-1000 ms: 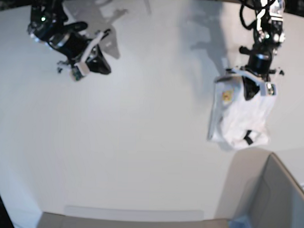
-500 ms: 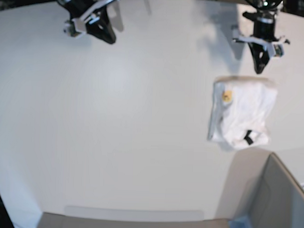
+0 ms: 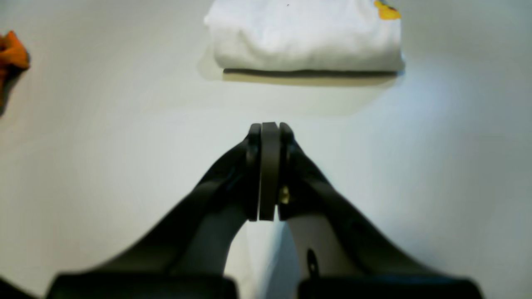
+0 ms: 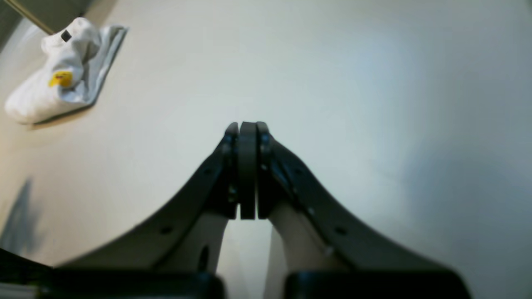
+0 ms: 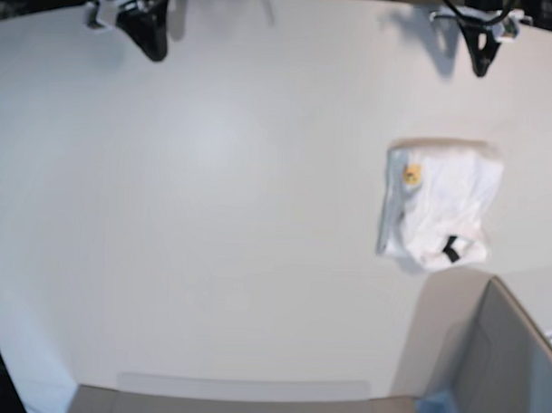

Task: Layout the t-shirt on the table in an organized manner, then fold the t-shirt properly

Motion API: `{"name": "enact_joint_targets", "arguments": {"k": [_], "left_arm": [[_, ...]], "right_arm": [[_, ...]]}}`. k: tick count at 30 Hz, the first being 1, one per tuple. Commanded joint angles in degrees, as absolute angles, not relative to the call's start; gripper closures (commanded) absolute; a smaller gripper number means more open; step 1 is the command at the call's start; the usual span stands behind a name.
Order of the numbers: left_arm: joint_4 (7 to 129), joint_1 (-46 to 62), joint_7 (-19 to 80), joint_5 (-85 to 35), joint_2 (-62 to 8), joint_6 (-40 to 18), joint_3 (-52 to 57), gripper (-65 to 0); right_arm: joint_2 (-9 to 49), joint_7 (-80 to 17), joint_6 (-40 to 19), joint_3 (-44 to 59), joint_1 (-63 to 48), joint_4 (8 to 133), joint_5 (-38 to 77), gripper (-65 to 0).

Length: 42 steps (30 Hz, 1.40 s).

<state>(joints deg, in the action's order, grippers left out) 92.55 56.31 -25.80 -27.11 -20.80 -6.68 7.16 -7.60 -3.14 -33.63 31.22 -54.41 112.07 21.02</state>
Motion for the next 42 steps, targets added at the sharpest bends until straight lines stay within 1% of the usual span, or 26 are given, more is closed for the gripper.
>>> {"name": "enact_joint_targets", "arguments": {"k": [1, 3, 6, 9, 12, 16, 19, 22, 28, 31, 35, 37, 42], "left_arm": [[92.18, 57.63, -28.44, -27.38, -19.56, -6.46, 7.69, 0.0], [90.77, 58.42, -29.58, -27.30, -17.71, -6.46, 8.13, 0.0], [87.96, 60.26, -30.11, -27.30, -17.19, -6.46, 8.57, 0.0], [84.62, 60.53, -30.20, -27.30, -16.92, -6.46, 8.48, 0.0], [81.80, 60.62, -30.81, -27.30, -14.55, -6.46, 8.92, 0.0], [75.21, 60.62, -35.91, -27.21, -13.67, -6.46, 7.52, 0.0], [68.97, 60.35, -39.34, -27.21, -13.67, -6.46, 4.97, 0.0], [62.20, 60.09, -44.97, -27.21, -13.58, -6.46, 2.59, 0.0], [52.00, 60.09, -57.01, -27.47, -13.49, -6.46, -1.80, 0.0], [47.87, 59.91, -58.68, -27.47, -12.09, -6.46, -2.59, 0.0], [40.04, 55.25, -58.68, -27.21, -11.47, -6.46, -3.38, 0.0], [34.59, 52.18, -58.68, -27.21, -11.47, -6.46, -5.67, 0.0], [20.35, 43.47, -58.77, -27.47, -11.38, -6.46, -13.41, 0.0]], "right_arm": [[-7.69, -1.98, -36.26, 32.40, -55.08, 112.04, 21.76, 0.0], [-8.04, -1.98, -38.11, 34.86, -55.16, 110.02, 21.76, 0.0], [-8.75, -1.98, -40.00, 39.69, -54.81, 105.45, 21.76, 0.0], [-8.75, -1.80, -40.00, 43.38, -54.55, 100.09, 21.93, 0.0], [-8.75, -1.71, -40.00, 47.34, -53.23, 94.90, 21.85, 0.0], [-8.75, -1.71, -40.00, 53.85, -50.07, 88.57, 20.97, 0.0], [-8.84, -1.71, -40.00, 58.33, -47.25, 85.93, 16.22, 0.0], [-8.84, -1.63, -40.00, 63.25, -43.74, 81.80, 11.65, 0.0], [-9.00, -1.54, -40.00, 77.23, -34.86, 78.90, 3.74, 0.0], [-9.00, -1.54, -40.00, 85.00, -29.58, 77.23, -2.07, 0.0], [-8.75, -1.01, -40.00, 85.00, -22.99, 73.63, -12.35, 0.0], [-8.75, 3.03, -40.00, 85.00, -20.18, 71.43, -16.66, 0.0], [-8.31, 22.99, -40.00, 85.00, -15.87, 59.21, -25.98, 0.0]]}}
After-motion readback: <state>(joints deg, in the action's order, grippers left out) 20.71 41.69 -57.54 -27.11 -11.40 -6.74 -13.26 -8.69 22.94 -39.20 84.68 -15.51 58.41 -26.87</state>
